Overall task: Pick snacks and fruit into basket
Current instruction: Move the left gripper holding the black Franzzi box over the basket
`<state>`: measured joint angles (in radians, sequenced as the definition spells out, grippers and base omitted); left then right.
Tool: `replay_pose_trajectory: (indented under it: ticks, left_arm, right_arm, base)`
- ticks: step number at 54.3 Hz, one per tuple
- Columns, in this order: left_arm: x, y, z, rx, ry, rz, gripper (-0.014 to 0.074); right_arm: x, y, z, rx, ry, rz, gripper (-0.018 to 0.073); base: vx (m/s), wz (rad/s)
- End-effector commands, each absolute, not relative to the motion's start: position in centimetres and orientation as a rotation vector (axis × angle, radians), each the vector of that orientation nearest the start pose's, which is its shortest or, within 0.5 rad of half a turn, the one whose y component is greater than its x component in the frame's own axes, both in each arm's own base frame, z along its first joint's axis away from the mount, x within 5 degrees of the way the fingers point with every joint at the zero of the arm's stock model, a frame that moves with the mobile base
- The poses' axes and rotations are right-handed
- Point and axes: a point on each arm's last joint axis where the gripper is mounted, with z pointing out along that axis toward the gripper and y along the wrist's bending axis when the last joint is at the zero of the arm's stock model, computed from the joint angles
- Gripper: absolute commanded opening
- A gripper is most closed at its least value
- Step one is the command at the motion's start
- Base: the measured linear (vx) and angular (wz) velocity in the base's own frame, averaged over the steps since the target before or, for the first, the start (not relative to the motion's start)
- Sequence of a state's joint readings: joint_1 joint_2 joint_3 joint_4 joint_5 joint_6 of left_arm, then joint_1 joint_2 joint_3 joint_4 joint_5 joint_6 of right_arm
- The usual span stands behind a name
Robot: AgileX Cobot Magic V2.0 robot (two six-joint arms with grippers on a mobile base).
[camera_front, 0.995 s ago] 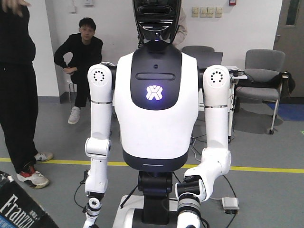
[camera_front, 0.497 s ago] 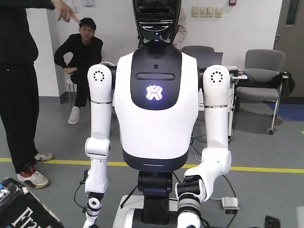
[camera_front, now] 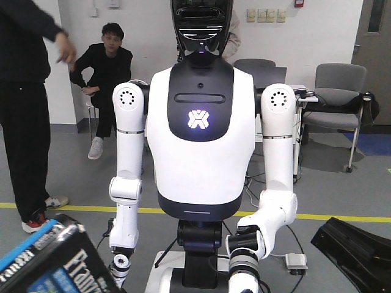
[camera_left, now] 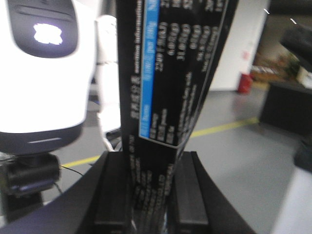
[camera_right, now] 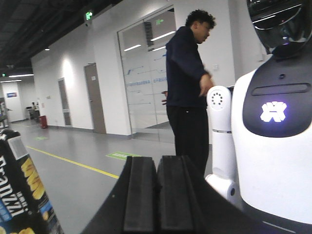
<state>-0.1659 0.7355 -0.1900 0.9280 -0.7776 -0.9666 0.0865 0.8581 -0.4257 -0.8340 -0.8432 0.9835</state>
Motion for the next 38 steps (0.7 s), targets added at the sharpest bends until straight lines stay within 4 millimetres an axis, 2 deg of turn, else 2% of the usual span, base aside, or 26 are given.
replay_pose_trajectory:
  ticks: [1, 5, 13, 24, 32, 38]
  left_arm:
    - [12.1, -8.5, 27.1, 0.62, 1.39, -0.837, 0.0]
    - [12.7, -9.2, 26.5, 0.726, 1.426, -0.873, 0.0]
    - [14.2, -10.0, 25.9, 0.765, 1.517, -0.999, 0.0]
    - [15.6, -10.7, 24.9, 0.933, 1.577, -1.021, 0.0]
    - [16.7, -11.0, 24.9, 0.954, 1.582, -1.05, 0.0]
    - [17.4, -11.4, 25.0, 0.969, 1.573, -1.075, 0.0]
  right_arm:
    - [15.3, 6.0, 33.4, -0.301, 1.267, 0.723, -0.0009]
    - [15.4, 5.8, 33.2, -0.283, 1.295, 0.696, -0.0009]
    - [15.7, 5.6, 32.9, -0.259, 1.335, 0.666, -0.0009]
    - [16.0, 5.2, 32.5, -0.212, 1.386, 0.63, -0.0009]
    - [16.3, 4.8, 32.4, -0.137, 1.408, 0.626, -0.0009]
    - [16.3, 4.7, 32.4, -0.143, 1.402, 0.609, -0.0009]
  base:
    - [0.0, 0.0]
    - [0.0, 0.0]
    - [0.0, 0.0]
    - [0.0, 0.0]
    - [0.0, 0.0]
    - [0.0, 0.0]
